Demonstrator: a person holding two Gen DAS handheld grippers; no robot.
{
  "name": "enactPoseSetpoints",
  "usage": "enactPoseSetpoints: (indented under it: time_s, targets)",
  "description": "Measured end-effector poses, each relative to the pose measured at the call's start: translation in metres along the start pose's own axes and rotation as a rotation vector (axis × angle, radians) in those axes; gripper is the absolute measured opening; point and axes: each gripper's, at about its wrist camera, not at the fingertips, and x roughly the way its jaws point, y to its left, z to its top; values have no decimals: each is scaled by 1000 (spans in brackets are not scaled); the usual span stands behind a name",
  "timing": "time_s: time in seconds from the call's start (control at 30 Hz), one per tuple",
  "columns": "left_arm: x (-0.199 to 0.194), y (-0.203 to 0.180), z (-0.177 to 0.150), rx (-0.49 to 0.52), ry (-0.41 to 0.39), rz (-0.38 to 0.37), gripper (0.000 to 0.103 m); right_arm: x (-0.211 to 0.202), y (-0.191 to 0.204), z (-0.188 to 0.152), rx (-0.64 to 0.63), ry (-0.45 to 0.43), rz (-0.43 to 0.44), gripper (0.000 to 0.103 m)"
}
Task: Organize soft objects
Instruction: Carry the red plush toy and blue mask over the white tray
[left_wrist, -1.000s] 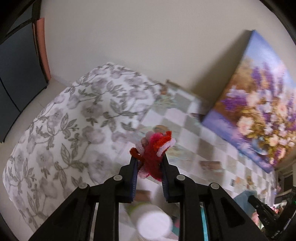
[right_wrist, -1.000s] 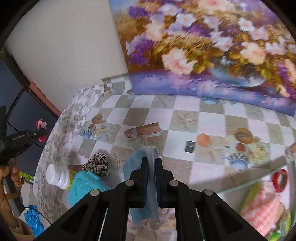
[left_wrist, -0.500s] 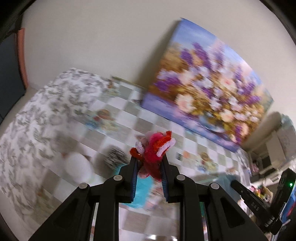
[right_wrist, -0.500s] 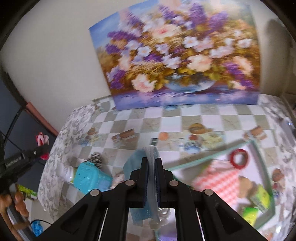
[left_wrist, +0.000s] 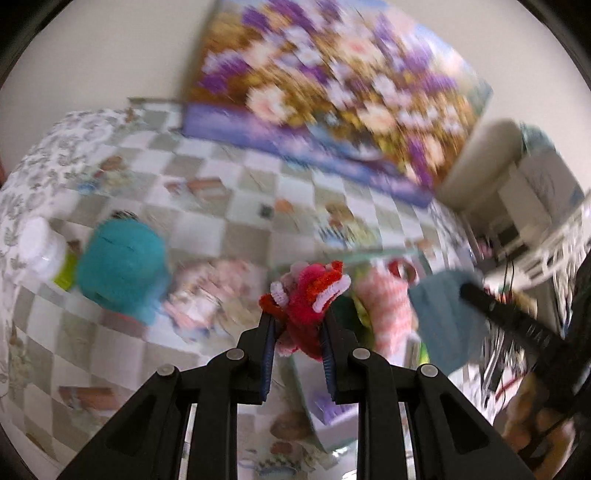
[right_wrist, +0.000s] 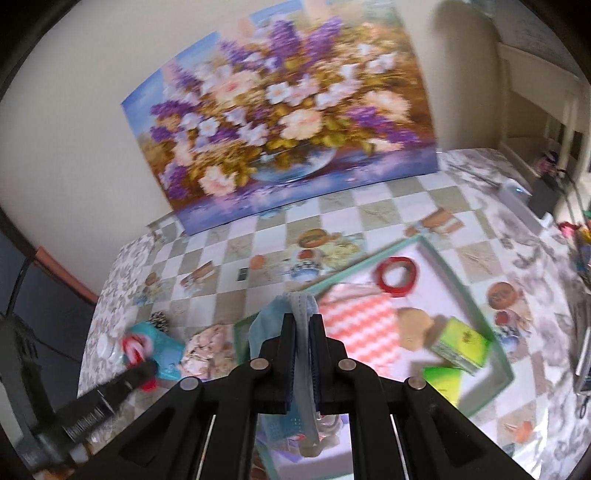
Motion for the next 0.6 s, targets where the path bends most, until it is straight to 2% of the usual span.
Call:
enactPoseSetpoints:
  time_s: [0.1, 0.3, 0.6]
  targets:
    - [11, -18, -9, 59, 20, -2, 24, -6, -19, -2, 35, -7, -23, 8]
    - [40, -37, -22, 98, 100, -30, 24, 1, -55, -6, 93, 31, -96, 8]
    - [86, -50, -36, 132, 210, -15, 24, 38, -75, -20, 126, 156, -90, 8]
